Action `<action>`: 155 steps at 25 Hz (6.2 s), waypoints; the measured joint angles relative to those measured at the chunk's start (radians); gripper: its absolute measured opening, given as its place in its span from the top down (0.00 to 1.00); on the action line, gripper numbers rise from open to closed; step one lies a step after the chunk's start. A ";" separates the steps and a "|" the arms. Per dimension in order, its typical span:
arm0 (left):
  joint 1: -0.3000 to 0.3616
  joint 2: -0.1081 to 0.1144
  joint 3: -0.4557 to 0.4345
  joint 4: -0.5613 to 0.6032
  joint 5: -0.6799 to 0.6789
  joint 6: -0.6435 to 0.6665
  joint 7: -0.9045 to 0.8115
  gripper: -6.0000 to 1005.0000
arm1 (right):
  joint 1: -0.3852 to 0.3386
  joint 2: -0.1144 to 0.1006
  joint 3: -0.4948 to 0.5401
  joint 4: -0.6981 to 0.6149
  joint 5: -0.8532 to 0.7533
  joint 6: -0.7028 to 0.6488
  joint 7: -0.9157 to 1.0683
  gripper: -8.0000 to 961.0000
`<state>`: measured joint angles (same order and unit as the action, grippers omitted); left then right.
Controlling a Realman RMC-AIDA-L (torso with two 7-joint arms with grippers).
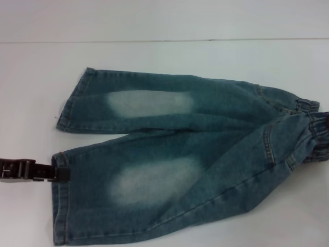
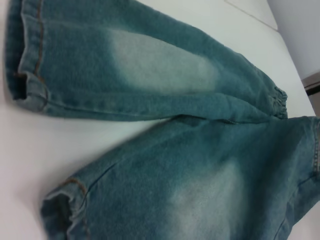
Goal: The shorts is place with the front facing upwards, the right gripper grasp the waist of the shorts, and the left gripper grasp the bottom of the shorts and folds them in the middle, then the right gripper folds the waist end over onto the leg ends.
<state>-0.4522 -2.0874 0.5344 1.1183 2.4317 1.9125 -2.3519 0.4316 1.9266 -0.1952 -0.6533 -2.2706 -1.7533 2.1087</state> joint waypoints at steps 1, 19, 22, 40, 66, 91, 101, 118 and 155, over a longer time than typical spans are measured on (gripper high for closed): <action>0.000 0.002 0.000 -0.009 0.001 -0.003 -0.012 0.80 | 0.000 0.000 -0.001 -0.001 0.000 -0.001 -0.001 0.94; 0.008 0.005 0.002 0.006 0.182 0.068 -0.098 0.19 | 0.003 -0.001 -0.023 -0.002 -0.001 -0.003 -0.016 0.94; 0.003 0.001 0.004 -0.014 0.182 0.063 -0.095 0.16 | 0.000 0.000 -0.023 0.000 0.000 -0.002 -0.020 0.94; -0.002 -0.010 0.044 -0.063 0.214 0.005 -0.090 0.17 | -0.005 0.000 -0.024 -0.002 0.000 -0.007 -0.023 0.94; -0.063 -0.017 0.045 -0.139 0.205 -0.014 -0.084 0.18 | 0.006 -0.002 -0.033 -0.001 0.002 -0.001 -0.022 0.95; -0.094 -0.020 0.045 -0.174 0.170 0.004 -0.019 0.19 | 0.013 -0.002 -0.035 -0.003 0.003 -0.005 -0.017 0.94; -0.086 -0.022 0.082 -0.155 0.183 -0.030 -0.017 0.26 | 0.019 -0.002 -0.035 -0.003 0.003 -0.006 -0.015 0.95; -0.094 -0.024 0.148 -0.127 0.187 -0.059 -0.007 0.86 | 0.018 0.000 -0.035 -0.003 0.003 -0.019 -0.012 0.94; -0.091 0.025 -0.143 -0.137 -0.024 -0.078 0.164 0.99 | -0.017 0.002 -0.001 0.009 0.036 0.039 -0.015 0.95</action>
<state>-0.5435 -2.0628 0.3910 0.9815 2.4076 1.8347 -2.1875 0.4144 1.9284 -0.1960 -0.6442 -2.2348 -1.7139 2.0933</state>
